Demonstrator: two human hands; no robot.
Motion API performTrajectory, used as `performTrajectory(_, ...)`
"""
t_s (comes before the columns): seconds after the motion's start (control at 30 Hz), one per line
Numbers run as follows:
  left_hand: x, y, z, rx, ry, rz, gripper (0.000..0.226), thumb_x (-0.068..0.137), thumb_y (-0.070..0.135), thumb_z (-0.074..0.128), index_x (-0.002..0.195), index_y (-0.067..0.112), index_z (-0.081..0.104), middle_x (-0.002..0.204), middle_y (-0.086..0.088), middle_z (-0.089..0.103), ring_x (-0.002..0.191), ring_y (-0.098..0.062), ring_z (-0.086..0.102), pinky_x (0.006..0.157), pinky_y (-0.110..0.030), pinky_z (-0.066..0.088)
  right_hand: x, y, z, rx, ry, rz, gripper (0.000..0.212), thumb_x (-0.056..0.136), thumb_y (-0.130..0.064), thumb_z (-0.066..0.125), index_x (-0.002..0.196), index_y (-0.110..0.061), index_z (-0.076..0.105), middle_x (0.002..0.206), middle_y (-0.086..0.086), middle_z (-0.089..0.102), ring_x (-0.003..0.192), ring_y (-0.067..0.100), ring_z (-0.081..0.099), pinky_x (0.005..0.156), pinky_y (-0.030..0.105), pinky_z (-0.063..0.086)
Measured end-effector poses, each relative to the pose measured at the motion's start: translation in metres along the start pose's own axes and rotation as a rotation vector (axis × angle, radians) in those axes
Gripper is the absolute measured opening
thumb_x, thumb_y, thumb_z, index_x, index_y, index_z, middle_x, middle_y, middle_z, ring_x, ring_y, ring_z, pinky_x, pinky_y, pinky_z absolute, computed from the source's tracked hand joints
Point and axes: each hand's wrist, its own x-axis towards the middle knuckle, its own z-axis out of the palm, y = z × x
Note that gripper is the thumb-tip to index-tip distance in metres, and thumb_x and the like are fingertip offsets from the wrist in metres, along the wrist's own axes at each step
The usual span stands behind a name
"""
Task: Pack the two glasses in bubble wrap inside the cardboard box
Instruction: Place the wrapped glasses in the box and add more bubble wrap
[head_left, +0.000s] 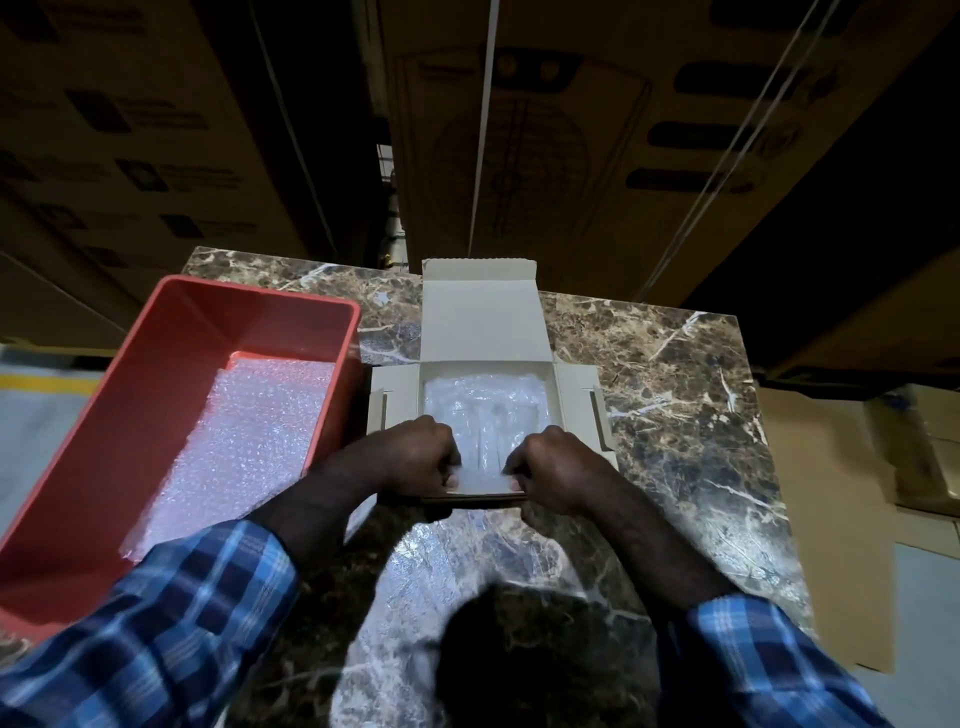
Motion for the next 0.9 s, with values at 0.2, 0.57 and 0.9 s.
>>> performTrajectory(0.2, 0.006, 0.005, -0.007, 0.02, -0.082, -0.023, 0.026, 0.09, 0.027, 0.06, 0.104, 0.013, 0.076, 0.105, -0.006, 0.076, 0.101, -0.021, 0.068, 0.091, -0.037, 0.052, 0.009, -0.003, -0.004, -0.032, -0.045, 0.036, 0.024, 0.091, -0.023, 0.071, 0.115, -0.021, 0.072, 0.118, 0.007, 0.068, 0.103, 0.024, 0.066, 0.091, 0.037, 0.055)
performTrajectory(0.57, 0.0, 0.012, 0.008, 0.133, 0.002, 0.025, 0.043, 0.102, 0.03, 0.047, 0.144, 0.025, 0.052, 0.137, -0.01, 0.062, 0.13, -0.024, 0.052, 0.113, -0.036, 0.033, 0.008, -0.003, 0.006, -0.033, 0.006, 0.062, 0.026, 0.092, -0.02, 0.067, 0.118, -0.017, 0.068, 0.118, 0.011, 0.066, 0.104, 0.028, 0.064, 0.085, 0.032, 0.052)
performTrajectory(0.9, 0.01, 0.014, 0.001, 0.078, -0.015, -0.059, 0.033, 0.089, 0.032, 0.069, 0.121, 0.023, 0.073, 0.122, 0.003, 0.071, 0.115, -0.018, 0.064, 0.101, -0.031, 0.047, 0.007, -0.002, 0.004, 0.002, -0.05, 0.09, 0.029, 0.088, -0.004, 0.066, 0.115, -0.011, 0.073, 0.116, 0.014, 0.069, 0.103, 0.029, 0.068, 0.09, 0.037, 0.056)
